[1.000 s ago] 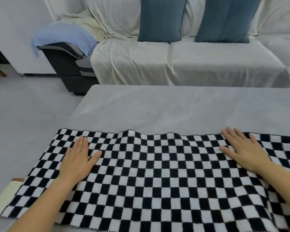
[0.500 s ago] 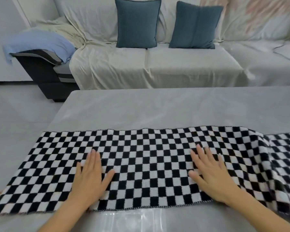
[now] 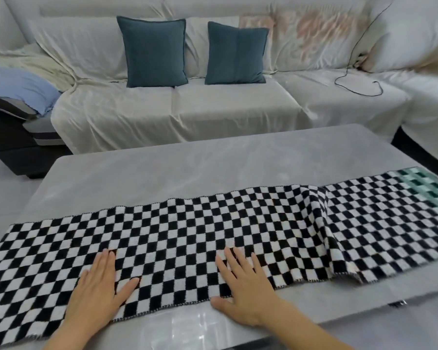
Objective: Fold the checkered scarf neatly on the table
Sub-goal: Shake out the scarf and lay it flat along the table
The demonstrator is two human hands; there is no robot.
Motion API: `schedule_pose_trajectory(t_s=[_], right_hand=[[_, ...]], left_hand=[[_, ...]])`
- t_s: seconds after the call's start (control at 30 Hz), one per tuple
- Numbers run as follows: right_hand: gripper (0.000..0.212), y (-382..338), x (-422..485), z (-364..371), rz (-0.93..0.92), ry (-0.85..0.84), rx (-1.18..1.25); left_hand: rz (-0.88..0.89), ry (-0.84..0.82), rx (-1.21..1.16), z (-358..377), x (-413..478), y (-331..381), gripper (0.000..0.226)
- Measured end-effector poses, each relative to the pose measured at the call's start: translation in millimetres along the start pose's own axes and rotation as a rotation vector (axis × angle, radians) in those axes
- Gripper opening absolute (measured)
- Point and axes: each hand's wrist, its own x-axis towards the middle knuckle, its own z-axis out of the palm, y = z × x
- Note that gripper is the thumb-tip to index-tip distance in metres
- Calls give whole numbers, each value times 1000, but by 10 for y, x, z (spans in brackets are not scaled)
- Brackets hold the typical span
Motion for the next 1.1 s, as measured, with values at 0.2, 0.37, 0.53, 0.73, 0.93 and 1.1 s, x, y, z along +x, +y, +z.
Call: schedule_pose_trajectory(t_s=[0.2,0.37,0.53,0.73,0.93,1.1], right_hand=[[87,-94,-76,48,-49,-52,-38],[83,-89,-110,-5,-89,-83,-12],[74,287,-453,-438,-6,67,191],[68,1833,-1452,-756,296,360,106],[81,3657,-2147,-643,813,385,216],[84,4828,-2190,-585,1040,433,245]], left_hand=[[-31,-37,-1,16,-116,-130,106],[-72,-88,17,-83,-180,-55,100],[-9,-21,-83,-189,-64,639,85],[420,-9,-141,-573,-78,2494,87],[771,52,-27,-1040,170,4337,96],[855,-39,71,-898,450,5596,107]])
